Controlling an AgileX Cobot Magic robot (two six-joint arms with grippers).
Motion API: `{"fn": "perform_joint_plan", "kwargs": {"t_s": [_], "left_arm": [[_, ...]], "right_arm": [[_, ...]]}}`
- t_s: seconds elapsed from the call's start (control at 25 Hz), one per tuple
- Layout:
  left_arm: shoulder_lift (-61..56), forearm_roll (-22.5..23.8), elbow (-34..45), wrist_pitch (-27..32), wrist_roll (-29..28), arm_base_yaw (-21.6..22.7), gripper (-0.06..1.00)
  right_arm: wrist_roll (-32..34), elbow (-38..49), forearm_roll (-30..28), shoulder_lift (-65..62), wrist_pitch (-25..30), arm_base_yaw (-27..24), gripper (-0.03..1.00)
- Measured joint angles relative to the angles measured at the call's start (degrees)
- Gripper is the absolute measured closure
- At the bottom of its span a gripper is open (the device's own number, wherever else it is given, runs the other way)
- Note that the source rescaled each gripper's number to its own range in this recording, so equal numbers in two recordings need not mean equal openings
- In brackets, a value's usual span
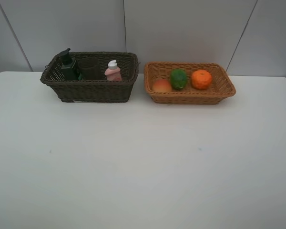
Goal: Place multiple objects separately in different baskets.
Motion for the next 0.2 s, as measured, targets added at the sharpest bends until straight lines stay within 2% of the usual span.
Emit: {"fn": "perform_joint_plan", "kwargs": {"t_s": [0.2], "left_arm": [[0.00,-0.02,0.00,0.00,0.00,0.00,-0.05]], "right_arm": [[0.00,0.00,0.00,0.00,0.00,0.00,0.25]]}}
